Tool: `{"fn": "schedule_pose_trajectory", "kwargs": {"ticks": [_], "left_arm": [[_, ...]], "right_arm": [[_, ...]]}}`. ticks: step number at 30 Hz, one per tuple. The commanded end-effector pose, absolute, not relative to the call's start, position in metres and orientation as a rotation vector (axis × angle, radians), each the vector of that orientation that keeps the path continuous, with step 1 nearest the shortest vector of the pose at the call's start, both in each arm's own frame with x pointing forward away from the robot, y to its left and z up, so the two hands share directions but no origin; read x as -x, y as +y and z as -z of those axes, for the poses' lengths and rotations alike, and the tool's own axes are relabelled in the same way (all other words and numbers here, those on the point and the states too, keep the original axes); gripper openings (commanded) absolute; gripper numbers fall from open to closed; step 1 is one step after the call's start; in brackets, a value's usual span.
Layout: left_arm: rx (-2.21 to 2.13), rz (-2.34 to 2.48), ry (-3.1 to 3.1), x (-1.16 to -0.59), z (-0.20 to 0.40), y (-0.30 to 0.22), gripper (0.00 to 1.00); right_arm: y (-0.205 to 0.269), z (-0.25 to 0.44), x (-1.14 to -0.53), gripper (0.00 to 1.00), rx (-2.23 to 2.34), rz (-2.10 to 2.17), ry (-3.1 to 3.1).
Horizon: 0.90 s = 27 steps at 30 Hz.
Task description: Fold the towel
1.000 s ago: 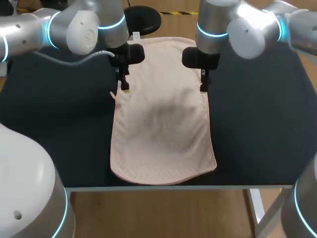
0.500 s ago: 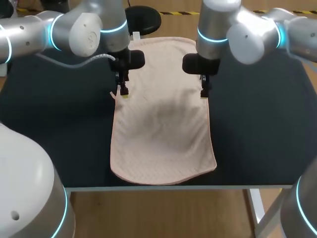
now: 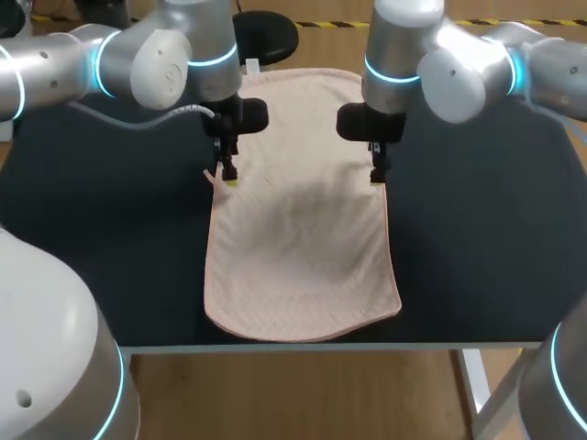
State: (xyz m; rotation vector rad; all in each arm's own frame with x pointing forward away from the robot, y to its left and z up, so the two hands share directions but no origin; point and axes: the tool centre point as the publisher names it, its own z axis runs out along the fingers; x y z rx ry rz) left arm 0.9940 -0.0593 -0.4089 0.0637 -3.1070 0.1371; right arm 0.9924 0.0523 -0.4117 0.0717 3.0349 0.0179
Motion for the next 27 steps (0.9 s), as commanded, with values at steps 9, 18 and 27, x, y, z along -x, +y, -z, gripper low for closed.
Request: {"fn": "schedule_pose_trajectory", "kwargs": {"ticks": [9, 18, 27], "left_arm": [[-0.059, -0.156, -3.099, -0.997, 0.400, -0.060, 1.00], [-0.059, -0.156, -3.099, -0.997, 0.400, -0.060, 1.00], [-0.018, -0.086, -3.089, -1.000, 0.405, -0.073, 1.00]], "right_arm": [[0.054, 0.406, -0.996, 1.00, -0.068, -0.034, 3.040], [0.054, 0.406, -0.996, 1.00, -0.068, -0.034, 3.040], [0.062, 0.411, -0.996, 1.00, -0.092, -0.013, 3.038]]}}
